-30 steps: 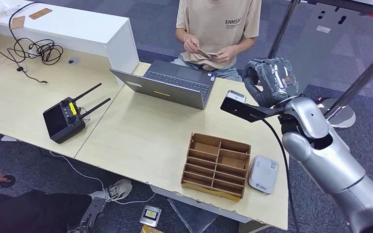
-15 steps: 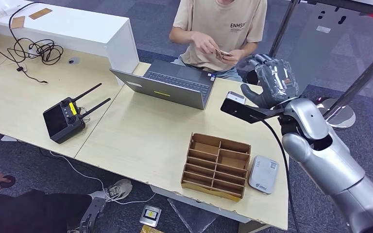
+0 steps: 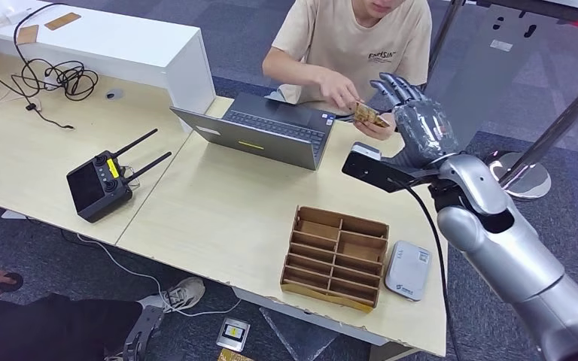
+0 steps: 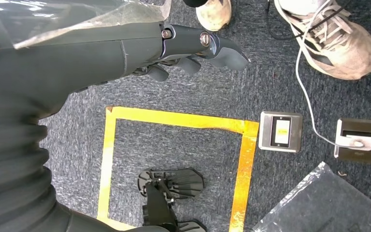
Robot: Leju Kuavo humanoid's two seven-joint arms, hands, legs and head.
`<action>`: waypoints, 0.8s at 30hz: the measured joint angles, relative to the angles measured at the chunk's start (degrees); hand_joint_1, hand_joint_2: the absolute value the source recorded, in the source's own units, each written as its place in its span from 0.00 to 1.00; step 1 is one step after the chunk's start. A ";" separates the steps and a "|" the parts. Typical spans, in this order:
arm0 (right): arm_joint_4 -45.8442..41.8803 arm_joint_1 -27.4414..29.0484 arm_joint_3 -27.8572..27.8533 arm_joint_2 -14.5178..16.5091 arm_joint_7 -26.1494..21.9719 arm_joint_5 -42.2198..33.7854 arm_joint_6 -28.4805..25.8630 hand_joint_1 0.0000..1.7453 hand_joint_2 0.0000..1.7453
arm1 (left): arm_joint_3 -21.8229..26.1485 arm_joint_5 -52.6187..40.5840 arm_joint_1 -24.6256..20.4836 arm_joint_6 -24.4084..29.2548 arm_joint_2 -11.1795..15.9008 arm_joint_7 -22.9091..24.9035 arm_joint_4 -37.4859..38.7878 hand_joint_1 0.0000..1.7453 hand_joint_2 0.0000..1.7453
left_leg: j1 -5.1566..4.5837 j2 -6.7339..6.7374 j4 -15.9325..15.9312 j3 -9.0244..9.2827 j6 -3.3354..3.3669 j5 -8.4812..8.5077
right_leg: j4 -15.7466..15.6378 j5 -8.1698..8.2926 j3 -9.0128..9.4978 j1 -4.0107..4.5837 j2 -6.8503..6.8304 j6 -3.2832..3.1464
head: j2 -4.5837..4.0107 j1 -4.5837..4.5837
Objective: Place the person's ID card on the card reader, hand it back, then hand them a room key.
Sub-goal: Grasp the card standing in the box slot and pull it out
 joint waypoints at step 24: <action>-28.46 14.87 -5.82 -10.61 14.16 -6.36 3.00 0.00 0.00 | 0.56 3.52 3.53 0.60 0.99 -2.17 0.48 0.00 1.00 | 0.00 0.01 0.00 -0.06 0.04 -0.05 | -0.04 -0.03 -0.09 0.00 0.00 0.00 | 0.00 -0.01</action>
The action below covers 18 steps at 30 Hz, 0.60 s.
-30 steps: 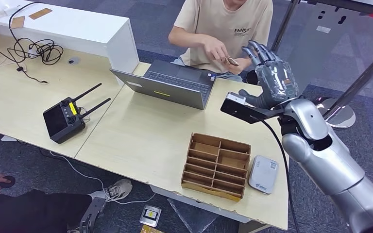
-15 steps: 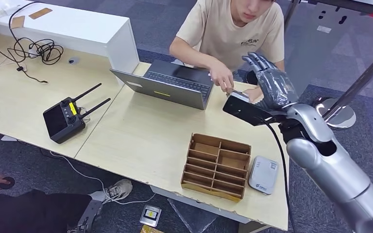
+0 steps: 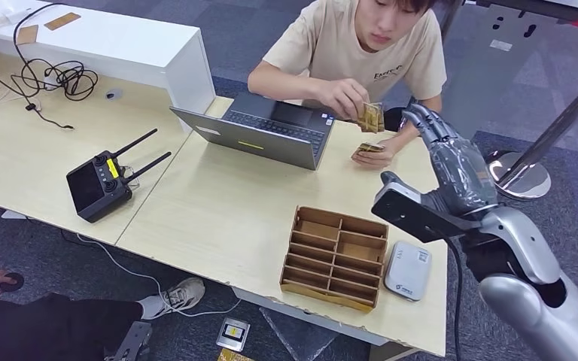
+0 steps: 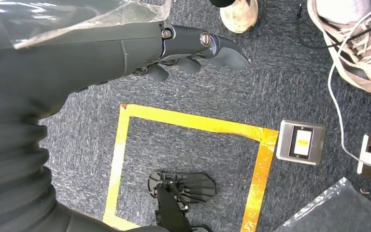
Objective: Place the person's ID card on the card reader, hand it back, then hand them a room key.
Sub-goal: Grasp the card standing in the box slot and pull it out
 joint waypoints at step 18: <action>-4.32 2.21 -1.29 -2.03 0.07 3.17 0.07 0.00 0.00 | 0.05 0.05 -0.03 0.09 0.00 -0.09 0.02 0.00 1.00 | 0.00 0.00 0.00 -0.04 0.00 0.00 | 0.00 0.00 -0.02 0.00 0.00 0.00 | 0.00 0.01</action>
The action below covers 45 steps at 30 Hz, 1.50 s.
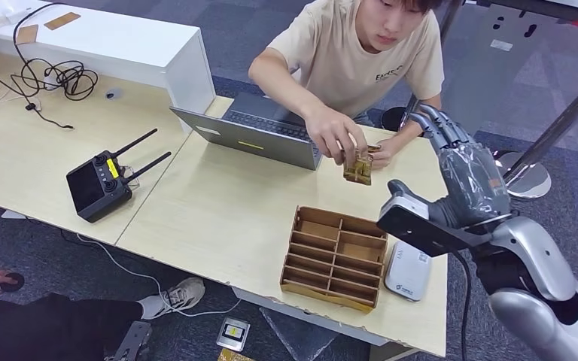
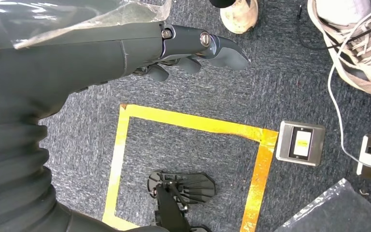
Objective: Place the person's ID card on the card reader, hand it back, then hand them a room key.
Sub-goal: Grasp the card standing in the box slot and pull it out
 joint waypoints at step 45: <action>-0.22 6.06 -2.46 -0.74 -0.32 1.96 -1.60 0.00 1.00 | -0.02 0.37 -0.06 0.09 0.00 0.02 0.02 0.00 1.00 | 0.00 0.00 0.00 -0.07 0.00 0.00 | 0.00 -0.01 -0.07 0.00 0.00 0.00 | 0.00 0.00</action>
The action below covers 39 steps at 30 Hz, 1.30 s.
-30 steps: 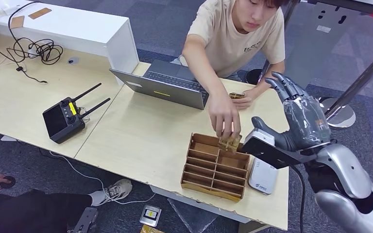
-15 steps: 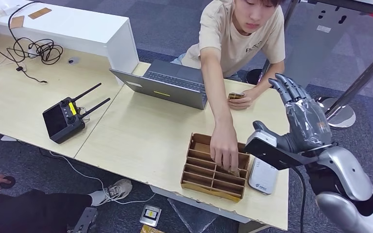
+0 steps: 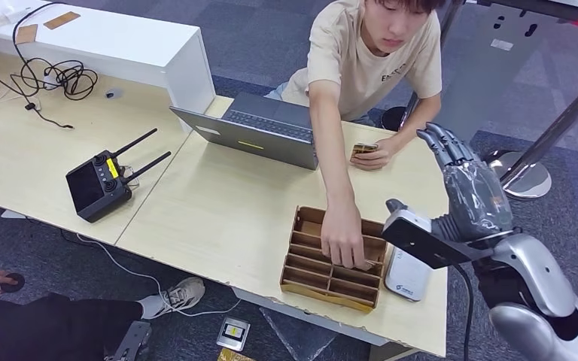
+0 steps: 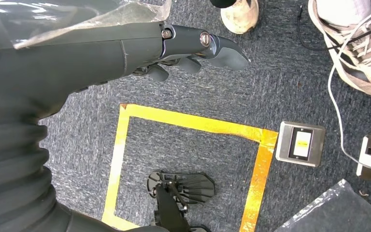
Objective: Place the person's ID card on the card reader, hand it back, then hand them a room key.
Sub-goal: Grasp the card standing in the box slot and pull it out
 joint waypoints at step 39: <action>-0.20 18.36 -3.15 0.82 -4.43 1.28 -12.14 0.00 1.00 | -0.04 1.15 -0.50 0.51 -0.02 0.15 0.00 0.00 1.00 | 0.00 0.00 -0.01 -0.07 0.00 0.00 | 0.00 -0.01 -0.05 0.00 0.00 0.01 | 0.00 0.00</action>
